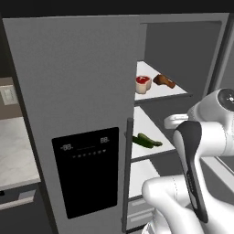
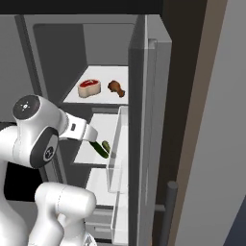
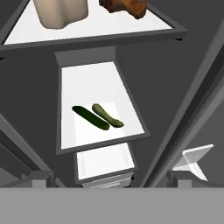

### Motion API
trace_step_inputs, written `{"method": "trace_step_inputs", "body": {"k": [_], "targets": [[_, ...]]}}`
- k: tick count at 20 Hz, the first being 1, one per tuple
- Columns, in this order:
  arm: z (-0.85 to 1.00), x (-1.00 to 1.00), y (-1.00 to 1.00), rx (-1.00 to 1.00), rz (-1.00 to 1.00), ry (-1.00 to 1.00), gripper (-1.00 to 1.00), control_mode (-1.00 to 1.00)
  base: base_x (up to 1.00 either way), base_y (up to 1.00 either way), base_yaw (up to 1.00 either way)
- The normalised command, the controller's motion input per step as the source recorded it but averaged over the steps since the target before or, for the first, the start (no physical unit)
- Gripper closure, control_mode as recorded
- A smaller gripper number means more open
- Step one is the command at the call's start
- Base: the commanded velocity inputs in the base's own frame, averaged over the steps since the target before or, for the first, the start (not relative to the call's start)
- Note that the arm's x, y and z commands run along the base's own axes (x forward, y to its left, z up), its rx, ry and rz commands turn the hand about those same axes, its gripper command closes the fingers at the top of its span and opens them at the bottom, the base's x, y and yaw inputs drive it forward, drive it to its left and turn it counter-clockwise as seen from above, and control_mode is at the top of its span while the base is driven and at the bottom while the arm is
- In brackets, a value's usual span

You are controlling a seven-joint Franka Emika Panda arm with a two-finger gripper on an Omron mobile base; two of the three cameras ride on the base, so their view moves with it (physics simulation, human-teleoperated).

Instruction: Gather the cucumber and squash from the fridge and place them on a tray on the dining counter. Then gather the steak and chicken drumstick from the fridge and place them on the other tray.

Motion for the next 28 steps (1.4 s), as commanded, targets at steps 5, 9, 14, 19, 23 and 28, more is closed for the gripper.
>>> {"method": "trace_step_inputs", "body": {"k": [5,9,14,19,23,28], "targets": [[0.0,0.0,0.0,0.0,0.0,0.0,-1.0,1.0,0.36,0.05,-0.02],[-0.14,0.3,0.0,0.0,0.0,0.03,-1.0,-1.0,0.0,0.0,0.0],[-0.38,0.23,0.0,0.0,0.0,0.0,-1.0,-1.0,0.0,0.0,0.0],[-0.36,0.18,0.0,0.0,0.02,0.03,-1.0,-1.0,0.0,0.0,0.0],[-0.32,0.16,0.0,0.0,0.01,0.02,-1.0,-1.0,0.0,0.0,0.0],[-0.23,0.09,-0.03,0.0,0.02,0.0,-1.0,-1.0,0.0,0.0,0.0]]}}
